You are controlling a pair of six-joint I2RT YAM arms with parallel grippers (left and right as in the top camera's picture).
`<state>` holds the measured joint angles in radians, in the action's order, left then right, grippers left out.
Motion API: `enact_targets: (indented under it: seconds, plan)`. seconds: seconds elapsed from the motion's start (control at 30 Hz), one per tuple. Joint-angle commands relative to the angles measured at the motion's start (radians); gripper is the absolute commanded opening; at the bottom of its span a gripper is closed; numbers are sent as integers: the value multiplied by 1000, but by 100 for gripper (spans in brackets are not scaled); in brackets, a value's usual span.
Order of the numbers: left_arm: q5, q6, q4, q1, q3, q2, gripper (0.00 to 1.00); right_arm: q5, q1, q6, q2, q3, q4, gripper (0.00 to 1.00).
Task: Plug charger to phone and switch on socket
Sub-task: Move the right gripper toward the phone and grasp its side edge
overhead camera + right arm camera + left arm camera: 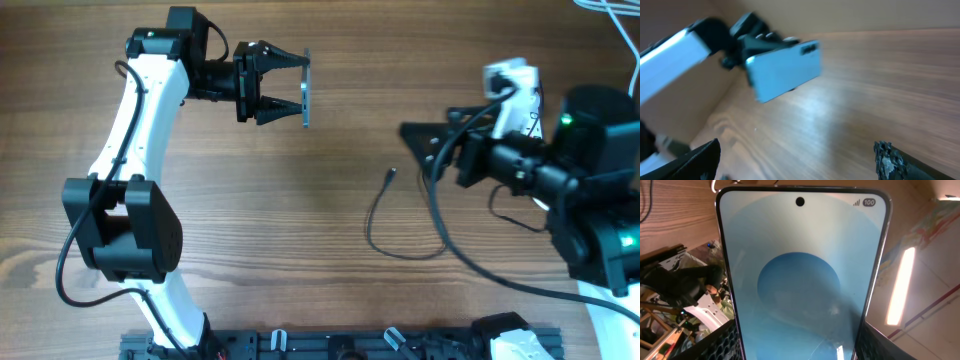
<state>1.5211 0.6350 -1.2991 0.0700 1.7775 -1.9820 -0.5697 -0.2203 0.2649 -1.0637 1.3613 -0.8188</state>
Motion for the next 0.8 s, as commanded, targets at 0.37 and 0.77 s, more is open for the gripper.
enact_targets:
  seconds: [0.37,0.77]
  plan:
    - [53,3,0,-3,3,26,60,599,-447,4,-351,459,-350,100]
    - [-34,11,0,-3,3,26,60,472,-458,236,-415,458,-261,97]
